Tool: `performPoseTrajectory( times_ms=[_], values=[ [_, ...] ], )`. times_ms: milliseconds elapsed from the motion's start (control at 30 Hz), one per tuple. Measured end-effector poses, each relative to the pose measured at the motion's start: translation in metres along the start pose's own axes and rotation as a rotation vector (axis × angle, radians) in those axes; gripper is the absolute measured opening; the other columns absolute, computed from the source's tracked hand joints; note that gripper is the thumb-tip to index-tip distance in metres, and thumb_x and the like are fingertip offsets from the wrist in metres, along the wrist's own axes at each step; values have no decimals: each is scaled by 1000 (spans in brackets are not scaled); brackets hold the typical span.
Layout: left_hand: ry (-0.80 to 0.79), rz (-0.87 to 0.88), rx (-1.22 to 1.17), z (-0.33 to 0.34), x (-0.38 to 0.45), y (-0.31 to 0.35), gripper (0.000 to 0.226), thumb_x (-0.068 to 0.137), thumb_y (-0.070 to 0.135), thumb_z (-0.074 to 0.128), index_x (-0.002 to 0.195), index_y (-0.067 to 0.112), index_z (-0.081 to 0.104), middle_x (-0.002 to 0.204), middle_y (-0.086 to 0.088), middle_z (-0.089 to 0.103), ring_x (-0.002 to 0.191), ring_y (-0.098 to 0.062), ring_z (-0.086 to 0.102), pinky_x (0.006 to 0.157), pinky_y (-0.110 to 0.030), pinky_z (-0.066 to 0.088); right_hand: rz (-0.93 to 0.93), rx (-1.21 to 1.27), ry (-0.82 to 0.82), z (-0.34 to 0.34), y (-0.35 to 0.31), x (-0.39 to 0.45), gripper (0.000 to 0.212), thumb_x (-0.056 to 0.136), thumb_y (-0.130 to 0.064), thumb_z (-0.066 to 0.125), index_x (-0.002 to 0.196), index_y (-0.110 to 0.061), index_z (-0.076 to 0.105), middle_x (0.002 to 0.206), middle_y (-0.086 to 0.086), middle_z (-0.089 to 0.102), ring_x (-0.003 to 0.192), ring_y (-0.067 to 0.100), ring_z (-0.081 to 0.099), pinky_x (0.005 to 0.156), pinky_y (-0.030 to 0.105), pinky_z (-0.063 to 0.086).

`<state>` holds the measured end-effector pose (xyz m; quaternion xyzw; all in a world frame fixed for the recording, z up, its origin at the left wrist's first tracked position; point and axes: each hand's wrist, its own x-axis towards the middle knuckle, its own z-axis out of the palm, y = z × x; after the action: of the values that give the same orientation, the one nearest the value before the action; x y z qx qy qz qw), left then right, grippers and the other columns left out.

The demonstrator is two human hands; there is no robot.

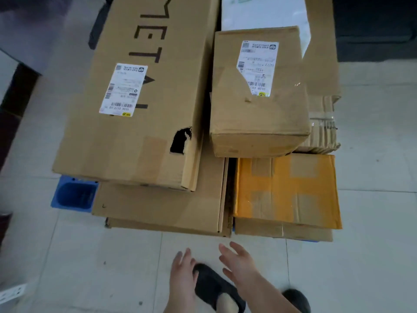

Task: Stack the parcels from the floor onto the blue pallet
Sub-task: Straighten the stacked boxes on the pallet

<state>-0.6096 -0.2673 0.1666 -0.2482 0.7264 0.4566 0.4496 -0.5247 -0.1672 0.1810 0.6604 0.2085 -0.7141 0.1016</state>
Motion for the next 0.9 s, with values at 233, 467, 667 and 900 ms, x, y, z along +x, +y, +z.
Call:
performPoseTrajectory(
  times_ms=[233,467,667,900],
  values=[
    [-12,63,-221,-19,30,64,55,94,12,53,144,7,31,148,-9,40,136,-22,40,113,-40,34,-2,330,-84,52,-11,16,44,93,-25,58,130,-6,46,129,9,56,121,20,54,104,39,44],
    [-177,80,-124,-16,24,60,52,91,-5,52,137,18,43,119,10,60,109,-8,54,111,-34,32,-51,499,246,63,-11,37,23,96,-22,51,109,-5,61,94,6,66,97,15,61,86,31,51],
    [-275,93,-37,-23,22,53,67,91,-4,52,149,16,24,152,1,35,136,-17,39,111,-34,32,-159,533,419,62,-6,43,28,94,-20,55,114,-2,63,87,5,67,94,16,63,89,31,51],
    [-371,80,37,-40,33,52,68,94,3,52,151,13,16,156,-1,26,141,-18,33,113,-35,33,-284,493,415,75,5,39,38,95,-15,53,132,-6,51,117,12,65,107,19,61,101,37,47]
  ],
)
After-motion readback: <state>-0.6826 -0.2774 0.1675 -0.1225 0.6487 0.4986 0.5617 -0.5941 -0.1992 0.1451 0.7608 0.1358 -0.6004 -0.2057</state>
